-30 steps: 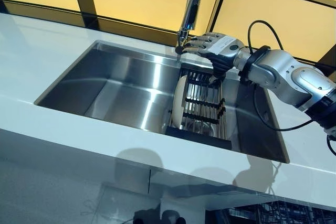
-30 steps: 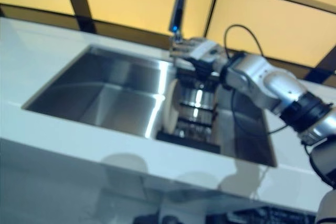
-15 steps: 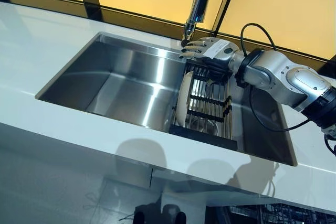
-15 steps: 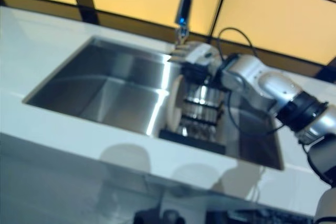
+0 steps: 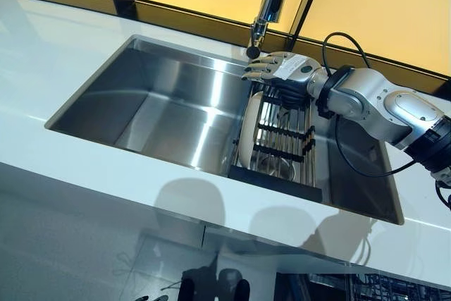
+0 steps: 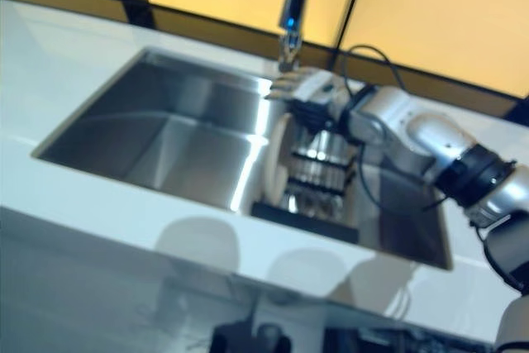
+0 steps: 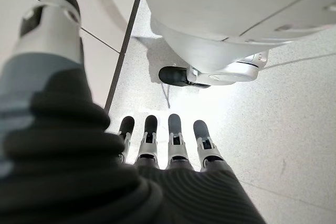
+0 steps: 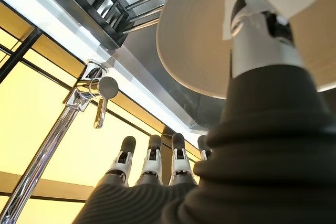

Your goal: Take plates into dishwasher

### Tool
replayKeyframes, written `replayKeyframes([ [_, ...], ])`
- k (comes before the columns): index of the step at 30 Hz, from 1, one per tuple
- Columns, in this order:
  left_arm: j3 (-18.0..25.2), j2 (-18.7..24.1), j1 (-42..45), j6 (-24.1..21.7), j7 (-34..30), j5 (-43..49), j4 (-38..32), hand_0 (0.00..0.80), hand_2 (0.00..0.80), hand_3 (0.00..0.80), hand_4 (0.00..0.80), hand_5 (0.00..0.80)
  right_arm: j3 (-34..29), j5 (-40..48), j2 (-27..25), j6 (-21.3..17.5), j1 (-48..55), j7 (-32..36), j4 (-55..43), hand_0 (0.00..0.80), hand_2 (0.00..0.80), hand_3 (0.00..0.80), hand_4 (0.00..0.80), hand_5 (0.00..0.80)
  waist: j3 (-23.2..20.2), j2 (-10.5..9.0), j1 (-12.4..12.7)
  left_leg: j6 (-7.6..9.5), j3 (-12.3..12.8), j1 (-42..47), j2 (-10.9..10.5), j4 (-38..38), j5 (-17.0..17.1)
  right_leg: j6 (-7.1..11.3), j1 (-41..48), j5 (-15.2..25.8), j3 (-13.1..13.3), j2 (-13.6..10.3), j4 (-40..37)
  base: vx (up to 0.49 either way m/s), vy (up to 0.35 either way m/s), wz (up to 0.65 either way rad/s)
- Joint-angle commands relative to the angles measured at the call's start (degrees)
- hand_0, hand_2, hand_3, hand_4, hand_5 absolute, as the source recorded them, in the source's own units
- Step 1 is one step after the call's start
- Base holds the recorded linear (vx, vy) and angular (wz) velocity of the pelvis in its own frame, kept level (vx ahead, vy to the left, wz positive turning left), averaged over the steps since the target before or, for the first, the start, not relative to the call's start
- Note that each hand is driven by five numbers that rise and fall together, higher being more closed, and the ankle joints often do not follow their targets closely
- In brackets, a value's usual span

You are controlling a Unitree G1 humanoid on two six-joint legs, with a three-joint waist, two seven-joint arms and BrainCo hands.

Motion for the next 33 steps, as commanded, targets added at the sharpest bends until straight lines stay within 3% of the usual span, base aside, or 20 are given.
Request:
replayKeyframes([
  [1,-0.8,0.9,-0.8,-1.4,-1.1,-2.0,0.6,0.000,0.000,0.000,0.000,0.000,1.5,0.7,-0.6,-0.7,-3.2,0.0,0.9,0.000,0.000,0.000,0.000,0.000,-0.1,-0.82,1.0,-1.30,0.7,-1.8,0.0,-0.3,0.4,4.34,1.1,0.1,0.0,-1.3,-0.1,0.000,0.000,0.00],
  [33,-1.1,1.0,-2.1,-2.6,-1.8,-3.5,0.6,0.000,0.000,0.000,0.000,0.000,0.6,0.3,1.0,-0.2,-0.9,1.5,-0.2,0.000,0.000,0.000,0.000,0.000,2.6,-0.56,1.6,-1.39,0.5,-3.7,-0.1,-0.3,1.2,4.40,-0.4,0.6,-0.9,-1.5,-0.1,-0.003,0.001,0.01],
])
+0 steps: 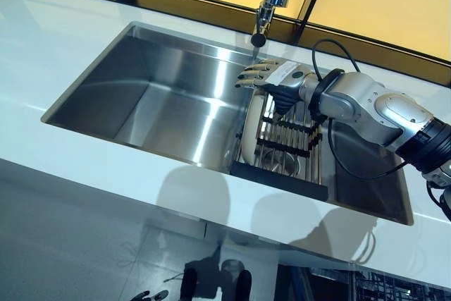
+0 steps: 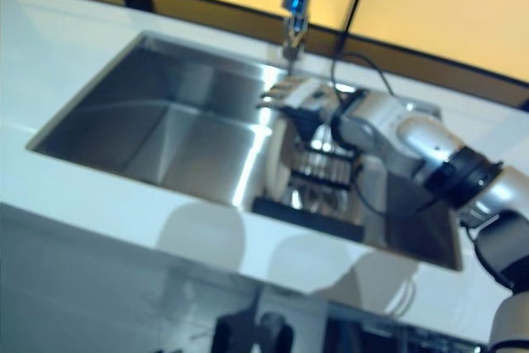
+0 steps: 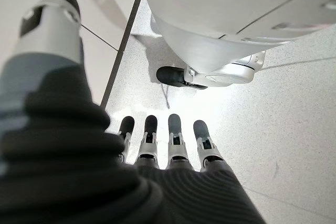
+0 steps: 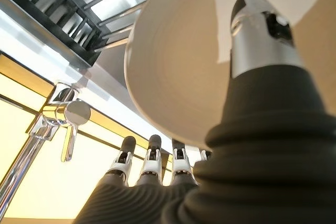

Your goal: Take plates into dishwasher

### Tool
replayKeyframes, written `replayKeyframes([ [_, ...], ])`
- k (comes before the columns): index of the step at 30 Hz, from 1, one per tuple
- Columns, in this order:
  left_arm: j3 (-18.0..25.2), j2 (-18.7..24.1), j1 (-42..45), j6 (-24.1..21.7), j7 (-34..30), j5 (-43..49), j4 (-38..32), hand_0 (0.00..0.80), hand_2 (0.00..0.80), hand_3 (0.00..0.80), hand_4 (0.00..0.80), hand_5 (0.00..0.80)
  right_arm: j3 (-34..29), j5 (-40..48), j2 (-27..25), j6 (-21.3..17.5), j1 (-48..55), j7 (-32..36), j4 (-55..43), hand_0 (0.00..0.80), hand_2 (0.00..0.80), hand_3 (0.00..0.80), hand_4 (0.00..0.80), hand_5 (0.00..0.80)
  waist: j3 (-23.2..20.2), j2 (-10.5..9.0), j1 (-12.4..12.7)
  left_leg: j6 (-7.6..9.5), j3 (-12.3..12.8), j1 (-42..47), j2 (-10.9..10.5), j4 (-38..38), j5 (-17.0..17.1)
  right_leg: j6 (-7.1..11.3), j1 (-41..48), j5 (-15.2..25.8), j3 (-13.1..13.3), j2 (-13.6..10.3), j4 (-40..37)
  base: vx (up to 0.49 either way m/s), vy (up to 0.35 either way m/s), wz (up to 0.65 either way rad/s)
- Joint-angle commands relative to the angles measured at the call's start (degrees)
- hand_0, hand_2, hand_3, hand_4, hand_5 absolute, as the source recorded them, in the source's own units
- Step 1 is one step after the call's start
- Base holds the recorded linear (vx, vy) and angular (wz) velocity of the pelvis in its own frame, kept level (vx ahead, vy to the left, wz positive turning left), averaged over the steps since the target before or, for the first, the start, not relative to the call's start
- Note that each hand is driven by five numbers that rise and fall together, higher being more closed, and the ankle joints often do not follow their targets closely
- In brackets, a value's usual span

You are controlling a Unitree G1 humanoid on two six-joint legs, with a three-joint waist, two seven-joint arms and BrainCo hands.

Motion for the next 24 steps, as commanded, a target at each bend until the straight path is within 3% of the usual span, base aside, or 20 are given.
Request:
replayKeyframes([
  [1,-1.1,0.8,-1.7,-1.0,-1.0,-1.7,0.7,0.000,0.000,0.000,0.000,0.000,0.5,0.2,-1.2,0.1,-1.2,-0.4,-0.1,0.000,0.000,0.000,0.000,0.000,0.5,-1.35,1.5,-1.14,1.2,-2.3,-0.2,-0.3,0.9,4.46,0.5,0.6,-0.3,-1.6,-0.1,0.000,0.000,0.00],
  [15,-1.5,0.9,-2.3,-1.3,-1.4,-2.4,0.3,0.000,0.000,0.000,0.000,0.000,0.6,-0.6,-0.9,-0.6,-0.7,0.5,0.4,0.000,0.000,0.000,0.000,0.000,1.4,-0.99,1.3,-1.23,1.5,-2.6,0.0,-0.3,1.2,4.44,0.0,0.8,-0.2,-1.4,-0.1,0.000,0.000,0.00],
  [17,-1.4,0.9,-2.5,-1.4,-1.6,-2.6,0.5,0.000,0.000,0.000,0.000,0.000,0.6,-0.9,-0.7,-0.4,-0.5,0.6,0.4,0.201,0.201,0.201,0.201,0.201,1.6,-0.86,1.3,-1.25,1.5,-2.8,0.0,-0.3,1.3,4.39,0.0,0.8,-0.3,-1.4,-0.1,0.000,0.000,0.00],
  [18,-1.5,0.8,-2.5,-1.4,-1.5,-2.6,0.4,0.000,0.000,0.000,0.000,0.000,0.4,-1.4,-0.5,-0.8,-0.2,0.3,0.7,0.427,0.427,0.427,0.427,0.427,1.7,-0.81,1.4,-1.25,1.4,-2.8,0.0,-0.3,1.3,4.38,-0.1,0.8,-0.3,-1.4,-0.1,0.000,0.000,0.00],
  [19,-1.6,0.8,-2.5,-1.4,-1.5,-2.7,0.4,0.000,0.000,0.000,0.000,0.000,0.2,-1.7,-0.4,-1.0,-0.1,0.3,0.8,0.464,0.464,0.464,0.464,0.464,1.7,-0.79,1.4,-1.25,1.4,-2.9,-0.1,-0.3,1.3,4.38,-0.1,0.8,-0.3,-1.4,-0.1,0.000,0.000,0.00],
  [20,-1.7,0.8,-2.6,-1.5,-1.5,-2.7,0.4,0.000,0.000,0.000,0.000,0.000,0.2,-2.2,-0.3,-1.3,-0.2,-0.1,0.9,0.800,0.800,0.800,0.800,0.800,1.8,-0.76,1.5,-1.25,1.4,-2.9,-0.1,-0.3,1.3,4.38,-0.2,0.7,-0.4,-1.4,-0.1,0.000,0.000,0.00],
  [24,-1.6,0.7,-2.8,-1.7,-1.6,-2.5,0.7,0.000,0.000,0.000,0.000,0.000,0.4,-2.5,0.0,-1.8,-0.9,-2.3,1.4,0.800,0.800,0.800,0.800,0.800,1.8,-0.84,1.7,-1.30,1.4,-3.2,0.0,-0.3,1.4,4.37,-0.2,0.7,-0.7,-1.5,-0.1,0.000,0.000,0.00],
])
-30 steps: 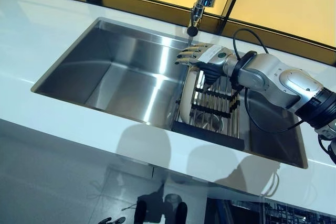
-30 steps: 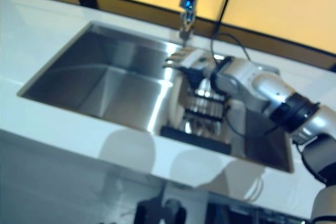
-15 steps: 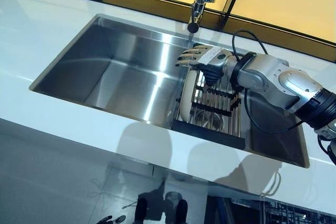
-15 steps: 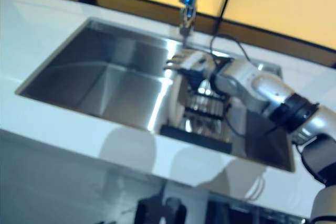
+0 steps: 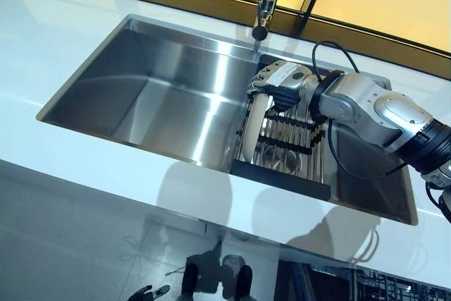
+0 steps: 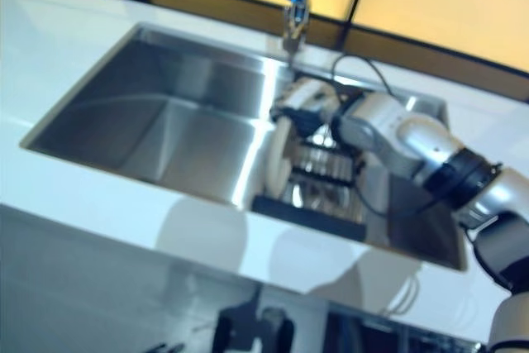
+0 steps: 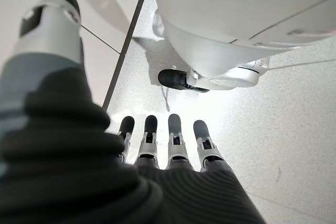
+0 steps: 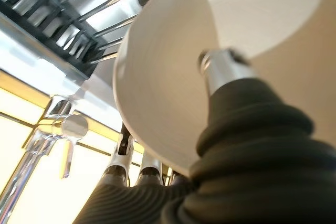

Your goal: Take plates into dishwasher

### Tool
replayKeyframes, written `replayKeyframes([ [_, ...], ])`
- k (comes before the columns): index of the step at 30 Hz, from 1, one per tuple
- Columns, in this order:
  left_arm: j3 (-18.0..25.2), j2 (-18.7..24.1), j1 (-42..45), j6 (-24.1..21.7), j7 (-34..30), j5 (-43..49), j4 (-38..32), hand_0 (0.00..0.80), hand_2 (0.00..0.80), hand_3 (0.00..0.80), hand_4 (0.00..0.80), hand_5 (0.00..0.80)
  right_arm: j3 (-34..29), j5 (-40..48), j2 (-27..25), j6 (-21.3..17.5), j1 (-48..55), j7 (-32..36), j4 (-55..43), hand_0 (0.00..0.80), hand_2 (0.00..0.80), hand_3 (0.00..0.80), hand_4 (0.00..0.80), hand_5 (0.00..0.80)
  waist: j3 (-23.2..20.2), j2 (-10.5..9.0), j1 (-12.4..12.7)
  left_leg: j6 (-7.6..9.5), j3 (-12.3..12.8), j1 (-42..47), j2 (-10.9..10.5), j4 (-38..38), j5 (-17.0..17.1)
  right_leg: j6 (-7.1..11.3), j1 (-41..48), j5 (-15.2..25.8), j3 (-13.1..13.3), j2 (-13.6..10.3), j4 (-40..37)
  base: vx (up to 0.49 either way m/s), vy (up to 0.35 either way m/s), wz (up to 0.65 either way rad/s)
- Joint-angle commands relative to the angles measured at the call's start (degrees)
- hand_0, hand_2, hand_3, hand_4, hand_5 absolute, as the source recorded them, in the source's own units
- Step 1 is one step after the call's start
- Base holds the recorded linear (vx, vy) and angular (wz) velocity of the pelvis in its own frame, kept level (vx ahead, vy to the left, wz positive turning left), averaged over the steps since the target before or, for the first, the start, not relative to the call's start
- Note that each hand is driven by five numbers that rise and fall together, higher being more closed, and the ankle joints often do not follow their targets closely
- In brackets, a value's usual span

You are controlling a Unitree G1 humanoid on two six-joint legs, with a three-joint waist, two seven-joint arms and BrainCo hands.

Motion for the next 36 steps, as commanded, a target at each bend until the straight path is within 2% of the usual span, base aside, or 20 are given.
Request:
replayKeyframes([
  [1,-1.6,0.6,-1.8,-1.3,-0.6,-1.9,1.1,0.000,0.000,0.000,0.000,0.000,1.1,-0.3,-0.2,-1.9,-1.3,-1.8,0.2,0.800,0.800,0.800,0.800,0.800,0.4,-1.10,1.5,-1.27,1.4,-2.5,0.0,-0.3,1.3,4.42,0.4,0.7,-0.7,-1.5,-0.1,0.000,0.000,0.00],
  [10,-1.7,0.7,-1.9,-1.0,-0.5,-1.4,0.9,0.000,0.000,0.000,0.000,0.000,0.7,0.7,-0.9,-3.3,-1.8,-5.1,0.8,0.800,0.800,0.800,0.800,0.800,0.0,-1.19,1.5,-1.21,1.2,-2.4,-0.1,-0.3,1.2,4.47,0.5,0.6,-0.8,-1.5,-0.1,0.000,0.000,0.00],
  [22,-1.5,0.6,-1.1,-0.6,-0.3,-0.5,0.9,0.000,0.000,0.000,0.000,0.000,0.3,0.6,-2.2,-2.4,-1.8,-5.6,2.1,0.800,0.800,0.800,0.800,0.800,-1.8,-1.50,1.0,-1.04,1.6,-1.1,-0.1,-0.3,0.5,4.65,1.5,0.6,-0.4,-1.5,-0.1,0.000,0.000,0.00],
  [29,0.1,0.4,0.2,0.0,0.1,-1.0,1.6,0.000,0.000,0.000,0.000,0.000,-0.5,1.7,-4.6,-0.9,-1.3,-6.8,4.0,0.800,0.800,0.800,0.800,0.800,-4.2,-2.39,-0.3,-0.86,2.6,0.8,0.2,-0.3,-0.5,4.84,2.6,0.5,1.1,-1.1,-0.1,0.024,0.011,-0.02],
  [36,1.7,0.0,1.0,0.4,0.0,1.7,2.6,0.000,0.000,0.000,0.000,0.000,-0.5,3.5,-8.0,-0.3,-1.7,-5.2,5.8,0.800,0.800,0.800,0.800,0.800,-7.4,-3.20,-2.2,-0.42,4.5,4.0,0.3,-0.3,-2.1,5.27,4.4,0.5,3.8,-0.8,-0.1,0.042,0.034,-0.19],
])
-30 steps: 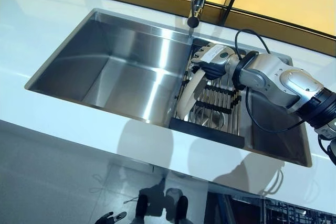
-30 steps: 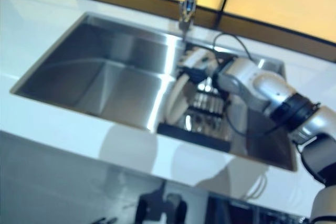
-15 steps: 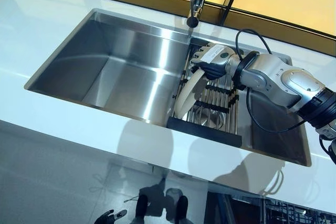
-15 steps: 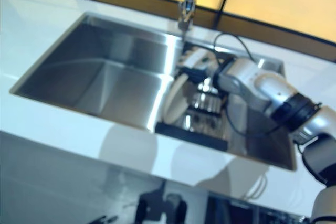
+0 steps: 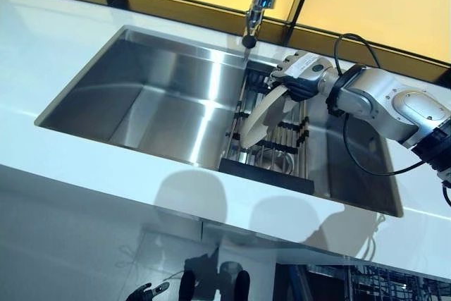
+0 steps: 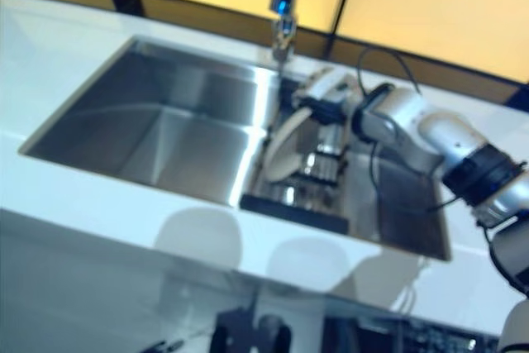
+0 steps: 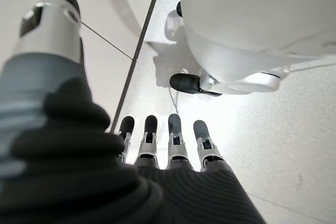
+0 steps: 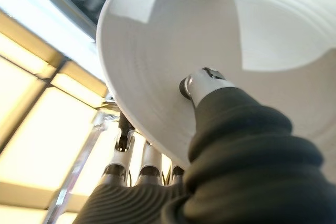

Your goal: Take plates into dishwasher

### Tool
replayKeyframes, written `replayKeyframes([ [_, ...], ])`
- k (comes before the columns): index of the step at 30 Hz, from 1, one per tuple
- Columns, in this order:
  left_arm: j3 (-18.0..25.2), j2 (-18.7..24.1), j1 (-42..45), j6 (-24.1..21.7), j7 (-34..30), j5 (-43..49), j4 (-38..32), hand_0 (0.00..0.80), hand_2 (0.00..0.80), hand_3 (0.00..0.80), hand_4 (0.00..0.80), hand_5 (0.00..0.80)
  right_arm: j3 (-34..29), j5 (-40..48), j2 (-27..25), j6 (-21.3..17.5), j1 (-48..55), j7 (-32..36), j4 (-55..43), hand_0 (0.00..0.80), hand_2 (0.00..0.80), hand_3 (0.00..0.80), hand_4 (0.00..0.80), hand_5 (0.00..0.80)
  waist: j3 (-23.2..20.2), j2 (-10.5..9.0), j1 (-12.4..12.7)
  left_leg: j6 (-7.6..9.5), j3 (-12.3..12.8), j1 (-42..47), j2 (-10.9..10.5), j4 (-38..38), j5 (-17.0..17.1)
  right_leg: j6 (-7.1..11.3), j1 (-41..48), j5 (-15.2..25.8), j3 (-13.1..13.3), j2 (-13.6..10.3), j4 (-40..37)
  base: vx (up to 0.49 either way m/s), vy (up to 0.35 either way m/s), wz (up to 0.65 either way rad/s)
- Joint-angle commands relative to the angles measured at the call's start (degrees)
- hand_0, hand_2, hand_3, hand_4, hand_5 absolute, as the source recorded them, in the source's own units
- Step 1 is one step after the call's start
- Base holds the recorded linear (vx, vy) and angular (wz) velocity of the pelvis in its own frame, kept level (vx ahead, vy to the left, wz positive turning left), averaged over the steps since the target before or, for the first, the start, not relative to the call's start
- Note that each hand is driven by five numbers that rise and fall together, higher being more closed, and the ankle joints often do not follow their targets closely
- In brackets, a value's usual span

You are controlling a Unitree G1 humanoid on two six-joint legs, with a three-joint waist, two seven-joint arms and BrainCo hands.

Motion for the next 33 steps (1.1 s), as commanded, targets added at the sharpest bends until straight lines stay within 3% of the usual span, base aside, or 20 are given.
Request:
replayKeyframes([
  [1,0.5,-0.2,0.5,-0.2,0.0,1.7,2.7,0.000,0.000,0.000,0.000,0.000,-0.7,2.4,-3.0,1.6,-1.4,-1.4,2.2,0.800,0.800,0.800,0.800,0.800,-5.9,-1.25,-0.8,-0.26,1.6,0.2,-0.1,-0.2,-1.8,5.82,2.1,0.0,0.9,-1.6,-0.1,0.043,0.036,-0.30],
  [12,0.4,-1.4,0.8,0.0,-1.3,6.1,3.6,0.000,0.000,0.000,0.000,0.000,-2.6,1.2,-7.6,1.5,1.1,-1.2,6.2,0.800,0.800,0.800,0.800,0.800,-11.0,-1.15,-4.6,0.30,5.4,4.5,0.0,-0.2,-4.2,6.64,4.2,0.0,5.2,-1.0,-0.1,0.052,0.052,-0.30],
  [22,-0.1,-1.6,0.4,0.9,-2.1,9.8,4.0,0.000,0.000,0.000,0.000,0.000,-7.5,3.2,-15.3,6.7,6.6,0.9,9.8,0.800,0.800,0.800,0.800,0.800,-14.0,-1.64,-9.8,0.91,9.7,7.1,1.1,-0.2,-5.5,7.39,4.0,0.8,10.5,0.4,0.0,0.047,0.027,-0.25],
  [24,0.0,-1.9,0.1,1.4,-1.7,10.3,3.9,0.000,0.000,0.000,0.000,0.000,-12.8,3.7,-18.2,5.7,12.6,-0.4,11.3,0.800,0.800,0.800,0.800,0.800,-14.2,-1.04,-11.7,1.07,11.4,7.9,1.4,-0.2,-5.9,7.69,3.6,1.1,11.8,0.6,0.1,0.016,0.017,-0.30],
  [30,-0.2,-1.4,0.0,2.1,-0.5,10.8,4.1,0.000,0.000,0.000,0.000,0.000,-21.6,4.5,-21.7,7.4,22.4,-1.8,13.2,0.800,0.800,0.800,0.800,0.800,-14.3,-0.45,-14.2,1.33,14.0,8.7,1.6,0.3,-6.5,8.09,2.8,1.7,13.8,0.9,0.3,0.010,0.016,-0.42],
  [33,0.5,-1.3,0.1,2.5,-0.5,10.6,4.3,0.000,0.000,0.000,0.000,0.000,-28.8,4.3,-23.6,7.5,30.8,-2.4,14.6,0.800,0.800,0.800,0.800,0.800,-14.2,0.28,-16.1,1.45,15.5,8.8,1.7,0.6,-6.7,8.32,2.0,2.1,14.9,1.1,0.5,0.022,0.017,-0.39],
])
